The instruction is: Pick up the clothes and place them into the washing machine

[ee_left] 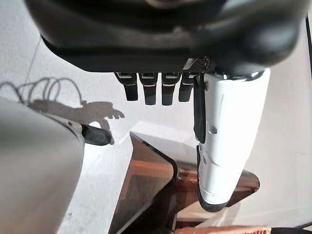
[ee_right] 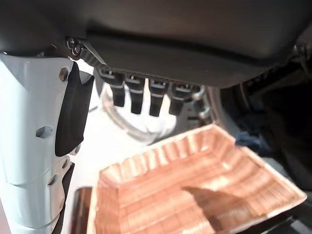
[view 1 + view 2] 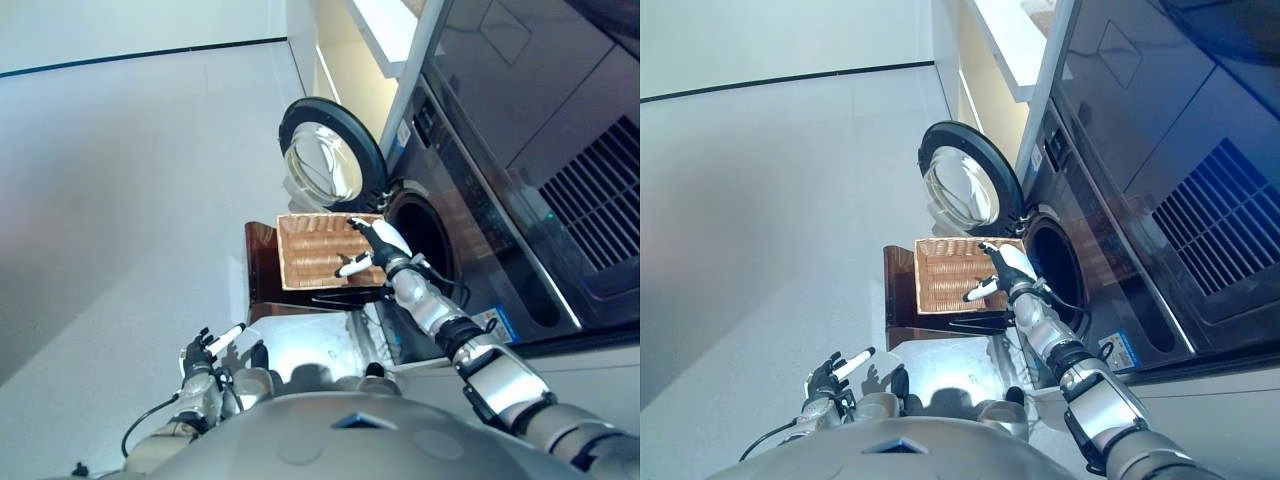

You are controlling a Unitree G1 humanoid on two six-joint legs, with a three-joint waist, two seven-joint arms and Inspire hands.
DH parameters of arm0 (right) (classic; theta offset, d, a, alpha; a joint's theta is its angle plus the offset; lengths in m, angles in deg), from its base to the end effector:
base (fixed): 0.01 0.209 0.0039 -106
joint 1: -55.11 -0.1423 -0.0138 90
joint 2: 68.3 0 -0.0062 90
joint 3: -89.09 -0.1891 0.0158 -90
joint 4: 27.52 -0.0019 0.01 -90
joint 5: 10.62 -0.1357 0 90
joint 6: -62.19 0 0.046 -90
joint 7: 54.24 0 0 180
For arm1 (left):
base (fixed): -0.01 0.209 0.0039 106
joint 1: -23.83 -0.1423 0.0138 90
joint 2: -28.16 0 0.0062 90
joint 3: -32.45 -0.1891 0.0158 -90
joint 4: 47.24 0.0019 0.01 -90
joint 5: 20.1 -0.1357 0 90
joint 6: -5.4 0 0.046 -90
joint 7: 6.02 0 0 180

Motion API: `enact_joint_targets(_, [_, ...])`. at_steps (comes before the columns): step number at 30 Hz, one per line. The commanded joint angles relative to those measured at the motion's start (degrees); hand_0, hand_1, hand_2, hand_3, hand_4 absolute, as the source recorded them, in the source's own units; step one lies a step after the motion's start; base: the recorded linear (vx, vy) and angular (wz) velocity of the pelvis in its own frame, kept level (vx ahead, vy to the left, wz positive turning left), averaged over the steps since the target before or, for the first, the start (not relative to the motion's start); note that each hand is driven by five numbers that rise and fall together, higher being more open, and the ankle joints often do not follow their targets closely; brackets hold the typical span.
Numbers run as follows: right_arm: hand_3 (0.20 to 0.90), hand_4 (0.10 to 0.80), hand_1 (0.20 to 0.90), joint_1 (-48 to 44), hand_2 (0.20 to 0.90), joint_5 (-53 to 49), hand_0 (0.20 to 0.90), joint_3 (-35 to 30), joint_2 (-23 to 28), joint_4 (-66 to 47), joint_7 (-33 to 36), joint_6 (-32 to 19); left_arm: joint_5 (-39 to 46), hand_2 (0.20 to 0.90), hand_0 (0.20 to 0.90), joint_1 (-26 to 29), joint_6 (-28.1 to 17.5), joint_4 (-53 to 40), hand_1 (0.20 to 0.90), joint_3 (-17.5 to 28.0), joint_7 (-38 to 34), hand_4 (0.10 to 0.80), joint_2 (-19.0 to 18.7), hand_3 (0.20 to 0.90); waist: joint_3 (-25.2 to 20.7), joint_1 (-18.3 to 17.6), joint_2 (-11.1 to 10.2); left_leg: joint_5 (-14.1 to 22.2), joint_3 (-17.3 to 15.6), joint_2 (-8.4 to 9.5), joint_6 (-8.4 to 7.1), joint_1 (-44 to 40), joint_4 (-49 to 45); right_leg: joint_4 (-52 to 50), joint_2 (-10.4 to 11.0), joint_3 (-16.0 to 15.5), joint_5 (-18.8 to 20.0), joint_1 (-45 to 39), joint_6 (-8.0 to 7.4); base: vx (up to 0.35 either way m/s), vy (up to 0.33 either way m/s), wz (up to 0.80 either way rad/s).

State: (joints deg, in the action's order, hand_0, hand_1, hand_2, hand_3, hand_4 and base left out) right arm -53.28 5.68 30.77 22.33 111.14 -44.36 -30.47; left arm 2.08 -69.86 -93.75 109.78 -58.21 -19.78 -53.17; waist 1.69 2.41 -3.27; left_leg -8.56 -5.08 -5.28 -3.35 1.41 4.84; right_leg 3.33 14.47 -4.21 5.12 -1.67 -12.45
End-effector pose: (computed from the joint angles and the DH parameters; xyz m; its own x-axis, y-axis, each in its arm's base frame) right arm 0.2183 -0.1624 -0.0487 0.8712 0.1139 -0.4776 -0.4448 0.5951 -0.6694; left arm 0.0636 0.1972 -0.1224 0.3683 0.3884 -0.8447 -0.4551 0.8676 0.2005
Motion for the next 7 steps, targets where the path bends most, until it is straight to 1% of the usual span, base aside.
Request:
enact_joint_targets(1, [0.900, 0.800, 0.900, -4.4, 0.900, 0.8, 0.900, -1.3, -0.5, -4.3, 1.6, -4.3, -1.9, 0.900, 0.900, 1.5, -1.8, 2.1, 0.900, -1.5, -0.4, 0.800, -1.5, 0.900, -1.4, 0.6, -0.7, 3.6, -0.9, -0.32, -1.59, -0.9, 0.2, -5.9, 1.8, -0.4, -3.5, 1.6, 0.90, 0.007, -0.013, -0.10])
enact_joint_targets(7, [0.900, 0.800, 0.900, -4.3, 0.900, 0.8, 0.900, -1.6, -1.4, -4.1, 2.1, -4.3, -2.0, 0.900, 0.900, 0.8, -1.5, 2.3, 0.900, -0.9, -0.5, 0.800, -1.7, 0.900, -1.6, 0.6, -0.6, 3.7, -0.9, -0.09, -1.51, -1.2, 0.2, -5.7, 2.1, -0.9, -3.5, 1.1, 0.93, 0.001, -0.002, -0.01])
